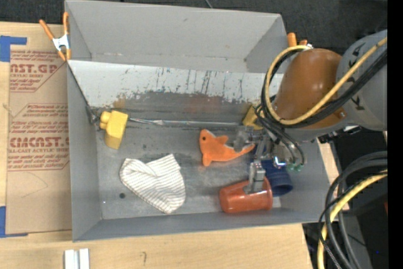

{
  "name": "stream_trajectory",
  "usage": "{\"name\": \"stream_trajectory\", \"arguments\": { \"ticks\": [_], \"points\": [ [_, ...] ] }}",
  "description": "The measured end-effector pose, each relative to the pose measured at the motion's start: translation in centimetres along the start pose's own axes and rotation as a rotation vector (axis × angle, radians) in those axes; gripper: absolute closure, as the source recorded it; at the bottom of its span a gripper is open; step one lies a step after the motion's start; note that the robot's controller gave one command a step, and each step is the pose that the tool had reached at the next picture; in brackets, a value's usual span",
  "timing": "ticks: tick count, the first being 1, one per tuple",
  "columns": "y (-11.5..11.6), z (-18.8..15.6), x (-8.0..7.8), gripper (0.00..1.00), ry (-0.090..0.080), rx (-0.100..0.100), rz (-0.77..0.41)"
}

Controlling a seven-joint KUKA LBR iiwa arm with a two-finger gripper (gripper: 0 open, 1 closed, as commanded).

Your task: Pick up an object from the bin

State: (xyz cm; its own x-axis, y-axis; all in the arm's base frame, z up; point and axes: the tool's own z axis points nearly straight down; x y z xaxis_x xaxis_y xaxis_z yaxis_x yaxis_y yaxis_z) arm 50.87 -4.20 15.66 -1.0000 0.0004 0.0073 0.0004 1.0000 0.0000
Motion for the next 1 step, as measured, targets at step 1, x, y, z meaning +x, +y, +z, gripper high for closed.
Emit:
{"name": "stream_trajectory", "arguments": {
  "ticks": [1],
  "points": [
    [0.0, -0.45, -0.17, 0.0, -0.008, 0.001, -0.001]
  ]
}}
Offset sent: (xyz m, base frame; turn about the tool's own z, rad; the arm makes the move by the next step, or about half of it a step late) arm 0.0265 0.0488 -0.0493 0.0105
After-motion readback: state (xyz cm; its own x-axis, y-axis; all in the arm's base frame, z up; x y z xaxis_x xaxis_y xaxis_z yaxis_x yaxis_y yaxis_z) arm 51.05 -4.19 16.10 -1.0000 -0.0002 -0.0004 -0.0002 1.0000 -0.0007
